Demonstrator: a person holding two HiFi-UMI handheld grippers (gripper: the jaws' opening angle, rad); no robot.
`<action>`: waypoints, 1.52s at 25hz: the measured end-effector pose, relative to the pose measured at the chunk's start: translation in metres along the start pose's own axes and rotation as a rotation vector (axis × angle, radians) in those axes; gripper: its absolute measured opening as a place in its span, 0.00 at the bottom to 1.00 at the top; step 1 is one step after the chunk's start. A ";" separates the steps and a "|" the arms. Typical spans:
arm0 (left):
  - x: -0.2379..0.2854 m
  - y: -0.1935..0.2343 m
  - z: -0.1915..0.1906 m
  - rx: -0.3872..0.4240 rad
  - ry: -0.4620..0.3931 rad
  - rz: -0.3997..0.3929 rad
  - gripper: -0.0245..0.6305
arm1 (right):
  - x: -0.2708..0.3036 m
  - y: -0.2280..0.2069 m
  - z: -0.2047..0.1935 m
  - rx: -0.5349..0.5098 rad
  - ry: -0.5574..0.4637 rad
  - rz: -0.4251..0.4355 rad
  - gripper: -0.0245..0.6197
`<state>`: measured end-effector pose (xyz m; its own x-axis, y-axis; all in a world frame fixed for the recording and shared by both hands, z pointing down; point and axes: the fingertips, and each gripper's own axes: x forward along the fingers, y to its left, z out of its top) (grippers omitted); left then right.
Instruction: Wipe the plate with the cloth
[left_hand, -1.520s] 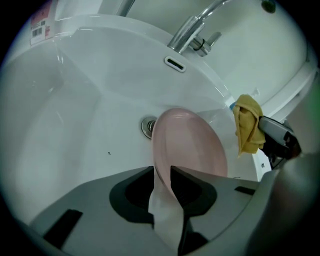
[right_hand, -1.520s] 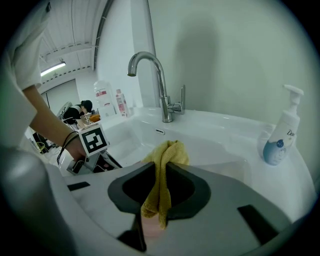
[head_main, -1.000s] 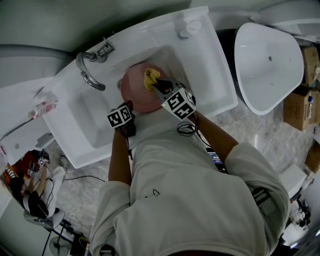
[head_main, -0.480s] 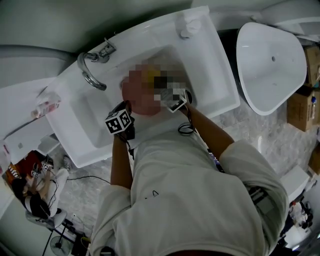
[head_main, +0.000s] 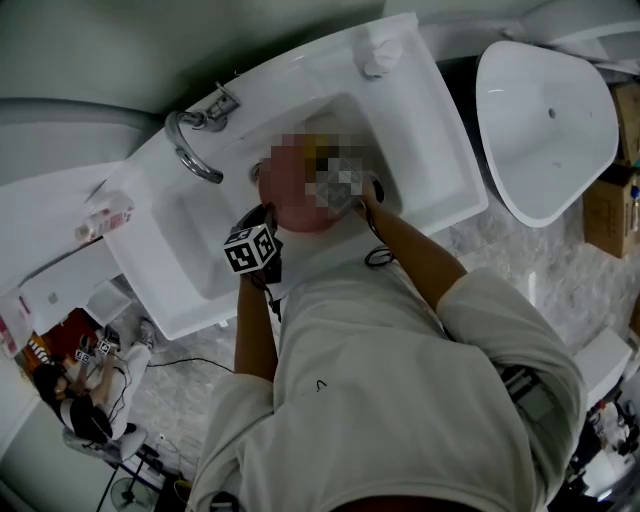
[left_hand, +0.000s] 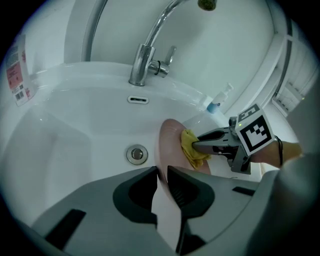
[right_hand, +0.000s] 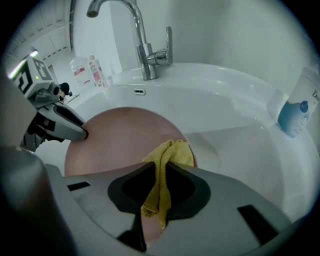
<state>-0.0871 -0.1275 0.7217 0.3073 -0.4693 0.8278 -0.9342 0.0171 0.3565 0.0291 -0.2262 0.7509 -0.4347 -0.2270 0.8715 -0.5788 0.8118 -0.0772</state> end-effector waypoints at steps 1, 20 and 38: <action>-0.001 -0.001 0.000 0.014 0.003 0.004 0.15 | 0.001 0.001 0.002 0.004 -0.002 0.004 0.14; -0.012 -0.009 0.004 0.054 -0.011 0.005 0.17 | -0.010 0.090 0.056 -0.188 -0.208 0.240 0.14; -0.016 -0.008 -0.007 0.021 -0.003 0.001 0.19 | -0.029 0.148 -0.015 -0.441 -0.066 0.563 0.14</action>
<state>-0.0832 -0.1144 0.7084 0.3060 -0.4722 0.8267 -0.9380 -0.0010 0.3466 -0.0338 -0.0917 0.7217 -0.6341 0.2690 0.7249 0.0718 0.9540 -0.2911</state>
